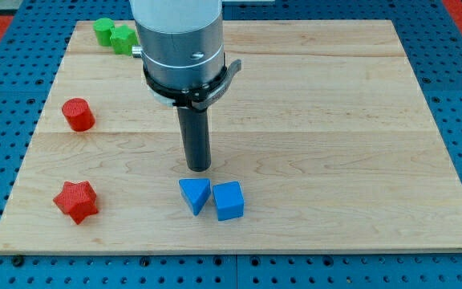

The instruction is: Slide the yellow hexagon towards top center

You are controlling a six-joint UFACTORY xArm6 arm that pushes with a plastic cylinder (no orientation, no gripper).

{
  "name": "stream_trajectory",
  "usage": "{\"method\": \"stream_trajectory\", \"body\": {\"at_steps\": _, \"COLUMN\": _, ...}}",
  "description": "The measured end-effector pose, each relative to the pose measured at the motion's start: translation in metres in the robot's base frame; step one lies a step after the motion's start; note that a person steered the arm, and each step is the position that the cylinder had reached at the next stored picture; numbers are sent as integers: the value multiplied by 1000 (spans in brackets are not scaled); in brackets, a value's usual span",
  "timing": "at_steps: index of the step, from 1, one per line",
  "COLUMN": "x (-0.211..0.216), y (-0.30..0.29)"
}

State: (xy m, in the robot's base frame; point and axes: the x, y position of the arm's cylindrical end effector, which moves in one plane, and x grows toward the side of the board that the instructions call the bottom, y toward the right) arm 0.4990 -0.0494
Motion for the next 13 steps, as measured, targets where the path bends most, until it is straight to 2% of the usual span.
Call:
{"method": "stream_trajectory", "body": {"at_steps": 1, "x": -67, "y": -9}}
{"method": "stream_trajectory", "body": {"at_steps": 2, "x": -93, "y": -9}}
{"method": "stream_trajectory", "body": {"at_steps": 3, "x": -90, "y": -13}}
{"method": "stream_trajectory", "body": {"at_steps": 4, "x": -61, "y": -61}}
{"method": "stream_trajectory", "body": {"at_steps": 6, "x": -125, "y": -78}}
{"method": "stream_trajectory", "body": {"at_steps": 7, "x": -131, "y": -83}}
{"method": "stream_trajectory", "body": {"at_steps": 9, "x": -127, "y": -77}}
{"method": "stream_trajectory", "body": {"at_steps": 10, "x": -156, "y": -76}}
{"method": "stream_trajectory", "body": {"at_steps": 11, "x": -191, "y": -48}}
{"method": "stream_trajectory", "body": {"at_steps": 13, "x": -208, "y": 17}}
